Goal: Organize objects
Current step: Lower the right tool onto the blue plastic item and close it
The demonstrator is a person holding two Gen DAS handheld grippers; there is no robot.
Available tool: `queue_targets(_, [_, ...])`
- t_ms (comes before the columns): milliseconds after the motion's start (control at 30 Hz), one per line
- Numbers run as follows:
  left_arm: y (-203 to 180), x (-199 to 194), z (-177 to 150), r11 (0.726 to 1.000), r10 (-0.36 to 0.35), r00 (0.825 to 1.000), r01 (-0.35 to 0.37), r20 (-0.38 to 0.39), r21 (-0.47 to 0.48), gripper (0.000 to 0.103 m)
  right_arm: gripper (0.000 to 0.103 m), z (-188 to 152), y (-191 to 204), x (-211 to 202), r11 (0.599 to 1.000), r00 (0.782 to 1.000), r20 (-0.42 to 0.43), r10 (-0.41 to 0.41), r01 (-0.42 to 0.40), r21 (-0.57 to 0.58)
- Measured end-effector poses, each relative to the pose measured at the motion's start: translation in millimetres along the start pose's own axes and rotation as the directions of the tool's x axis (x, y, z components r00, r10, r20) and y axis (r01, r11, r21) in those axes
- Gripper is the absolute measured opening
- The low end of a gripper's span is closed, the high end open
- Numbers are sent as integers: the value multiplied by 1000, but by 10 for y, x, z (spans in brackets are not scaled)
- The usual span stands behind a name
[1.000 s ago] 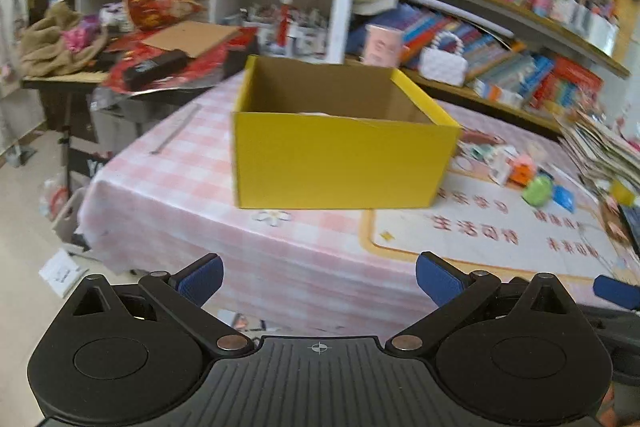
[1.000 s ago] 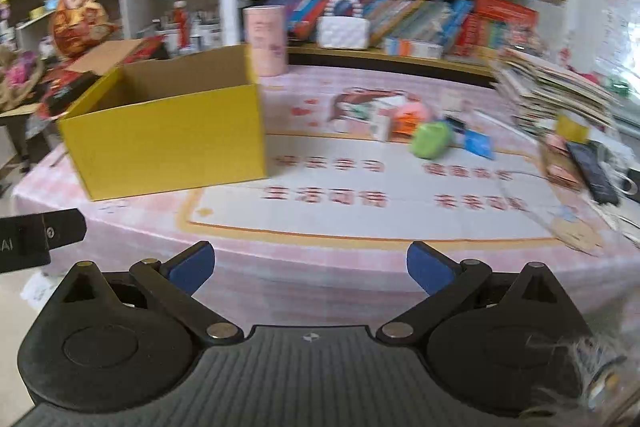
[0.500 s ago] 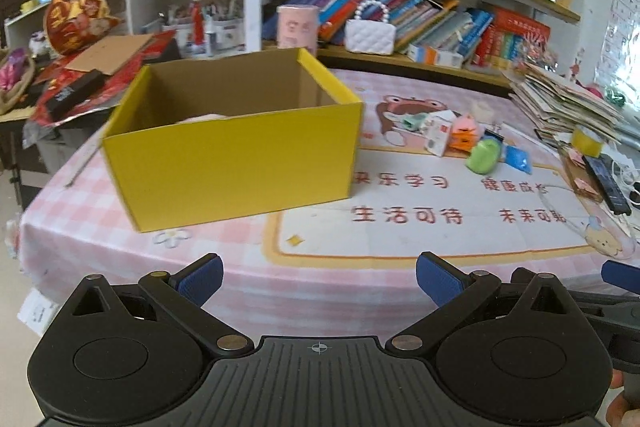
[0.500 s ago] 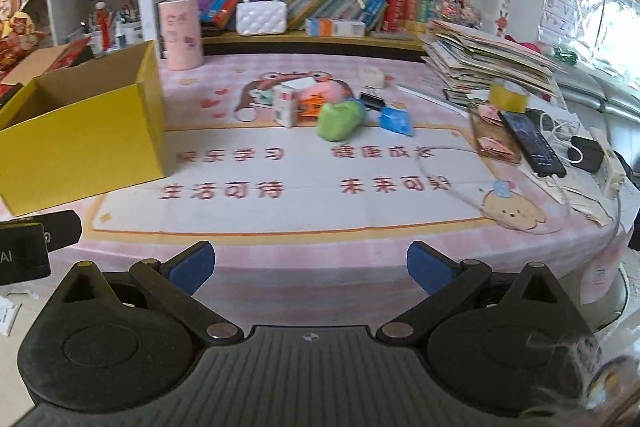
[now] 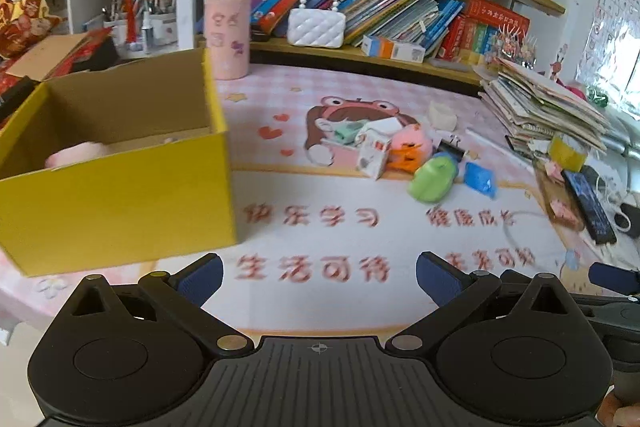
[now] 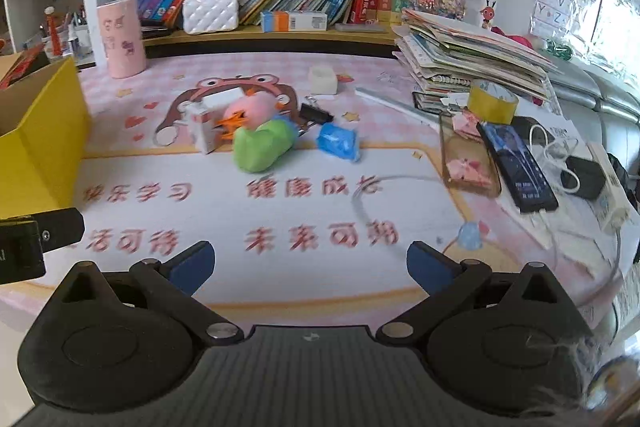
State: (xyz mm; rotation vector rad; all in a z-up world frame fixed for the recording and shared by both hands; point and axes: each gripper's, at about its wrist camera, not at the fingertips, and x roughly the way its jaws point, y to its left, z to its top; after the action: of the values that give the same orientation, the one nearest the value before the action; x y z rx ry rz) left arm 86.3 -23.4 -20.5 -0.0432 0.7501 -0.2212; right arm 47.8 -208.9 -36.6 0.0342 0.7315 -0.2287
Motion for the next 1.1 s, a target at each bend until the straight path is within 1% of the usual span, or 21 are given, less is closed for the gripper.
queue_targets(167, [-173, 256, 129, 999, 26, 999, -27, -21, -32, 103, 103, 188, -217, 288, 1000, 1000, -13, 14, -14, -9])
queue_targets(267, [-262, 385, 201, 998, 43, 999, -44, -32, -43, 103, 101, 285, -338, 465, 1000, 1000, -14, 26, -26, -13])
queue_targets(300, [-288, 427, 226, 998, 47, 998, -48, -36, -43, 103, 99, 316, -380, 539, 999, 1000, -12, 29, -29, -15])
queue_targets(400, [-377, 556, 289, 997, 65, 997, -67, -48, -42, 103, 86, 401, -485, 776, 999, 999, -14, 47, -47, -24])
queue_targets(433, [-403, 594, 308, 996, 75, 996, -77, -52, -41, 103, 83, 428, -509, 848, 998, 999, -15, 52, -52, -24])
queue_targets(600, [-481, 738, 402, 993, 113, 992, -116, -60, -38, 103, 76, 553, -621, 1231, 996, 997, -14, 81, -81, -22])
queue_targets(767, [-534, 830, 454, 989, 145, 986, -148, -77, -28, 103, 73, 671, -617, 1548, 993, 994, -10, 110, -111, -36])
queue_targets(900, [-558, 864, 457, 986, 163, 982, -165, -92, -23, 103, 73, 772, -577, 1721, 990, 990, -2, 139, -139, -34])
queue_targets(967, [-565, 876, 470, 985, 169, 981, -172, -93, -20, 103, 69, 807, -540, 1796, 988, 989, -6, 150, -150, -47])
queue_targets(1000, [-569, 879, 478, 985, 170, 981, -172, -92, -19, 103, 62, 816, -527, 1831, 986, 988, -13, 156, -156, -53])
queue_targets(1033, [-578, 881, 490, 985, 169, 982, -171, -88, -18, 103, 50, 820, -519, 1862, 985, 987, -22, 160, -161, -58])
queue_targets(1067, [-587, 885, 503, 985, 168, 982, -170, -85, -17, 103, 43, 823, -519, 1893, 984, 986, -36, 165, -167, -60])
queue_targets(1100, [-596, 892, 516, 986, 165, 983, -167, -82, -16, 103, 42, 825, -535, 1894, 983, 985, -31, 171, -173, -58])
